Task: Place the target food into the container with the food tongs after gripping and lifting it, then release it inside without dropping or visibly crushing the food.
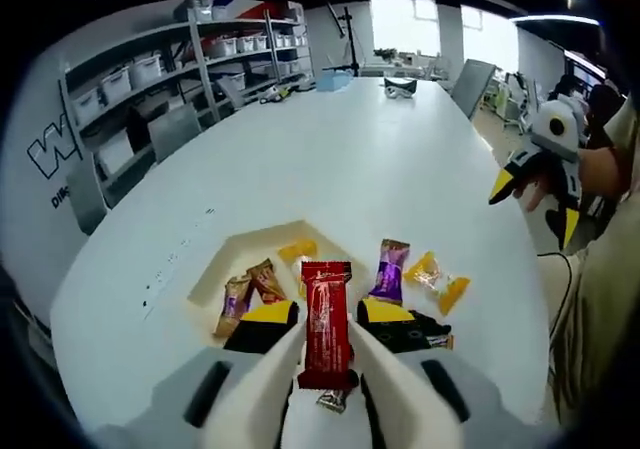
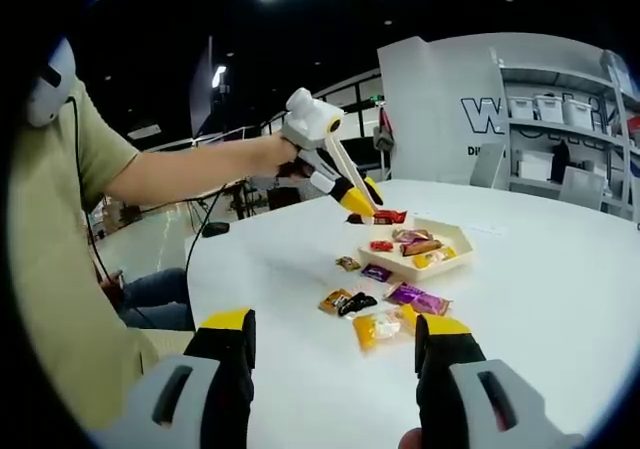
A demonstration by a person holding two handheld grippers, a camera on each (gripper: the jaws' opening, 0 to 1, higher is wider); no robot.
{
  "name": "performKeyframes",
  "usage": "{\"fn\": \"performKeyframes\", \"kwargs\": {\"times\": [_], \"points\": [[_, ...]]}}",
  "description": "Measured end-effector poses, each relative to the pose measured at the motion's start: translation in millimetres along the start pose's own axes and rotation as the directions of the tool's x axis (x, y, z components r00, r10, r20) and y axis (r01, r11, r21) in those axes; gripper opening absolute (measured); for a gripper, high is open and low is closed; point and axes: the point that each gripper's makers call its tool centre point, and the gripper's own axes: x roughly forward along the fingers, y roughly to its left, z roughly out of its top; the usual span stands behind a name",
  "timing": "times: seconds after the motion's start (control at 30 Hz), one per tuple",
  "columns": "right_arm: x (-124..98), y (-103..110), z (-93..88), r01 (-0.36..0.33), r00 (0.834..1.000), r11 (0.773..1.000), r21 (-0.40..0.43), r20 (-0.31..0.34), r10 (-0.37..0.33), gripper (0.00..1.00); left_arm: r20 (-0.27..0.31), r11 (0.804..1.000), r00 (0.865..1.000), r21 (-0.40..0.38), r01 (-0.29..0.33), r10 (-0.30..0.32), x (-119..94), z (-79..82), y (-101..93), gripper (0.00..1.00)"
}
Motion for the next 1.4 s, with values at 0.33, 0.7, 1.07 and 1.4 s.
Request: {"fn": "performKeyframes", "kwargs": {"times": [0.33, 0.7, 1.07, 1.4], "points": [[0, -1, -0.7, 0.003, 1.0, 1.0, 0.001, -0.002, -0.003, 0.63, -0.024, 0.999, 0.999, 0.034, 0.027, -0.026, 12, 1.4, 6.6, 0.22], [-1, -2, -2.4, 0.006, 1.0, 1.0, 0.003, -0.006, -0.006, 0.63, -0.057, 0.999, 0.998, 0.029, 0.032, -0.03, 22, -4.7, 14.4, 0.23], [-1, -2, -3.1, 0.007, 1.0, 1.0, 0.004, -0.009, -0.007, 0.63, -0.069, 0.999, 0.997, 0.013, 0.045, -0.044, 26, -10.7, 16.5, 0.24], [-1, -1, -1.9, 0.006, 1.0, 1.0, 0.003, -0.006, -0.006, 0.63, -0.088, 1.0, 0.996, 0.01, 0.029, -0.028, 23, -16.0, 18.9, 0.24]]}}
